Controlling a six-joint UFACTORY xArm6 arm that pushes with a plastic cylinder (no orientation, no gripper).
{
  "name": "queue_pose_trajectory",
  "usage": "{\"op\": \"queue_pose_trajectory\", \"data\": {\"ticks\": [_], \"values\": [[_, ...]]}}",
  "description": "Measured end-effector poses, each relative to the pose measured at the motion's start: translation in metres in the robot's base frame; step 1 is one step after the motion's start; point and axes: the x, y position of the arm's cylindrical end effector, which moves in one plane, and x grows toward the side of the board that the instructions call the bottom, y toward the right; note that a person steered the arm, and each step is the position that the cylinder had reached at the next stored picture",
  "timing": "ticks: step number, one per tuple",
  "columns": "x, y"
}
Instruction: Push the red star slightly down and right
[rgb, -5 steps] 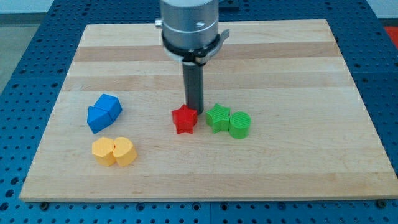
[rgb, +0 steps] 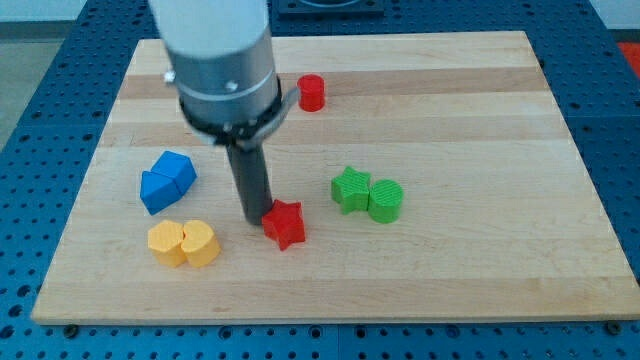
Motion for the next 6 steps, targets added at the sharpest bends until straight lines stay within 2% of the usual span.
{"op": "queue_pose_trajectory", "data": {"ticks": [6], "values": [[0.004, 0.039]]}}
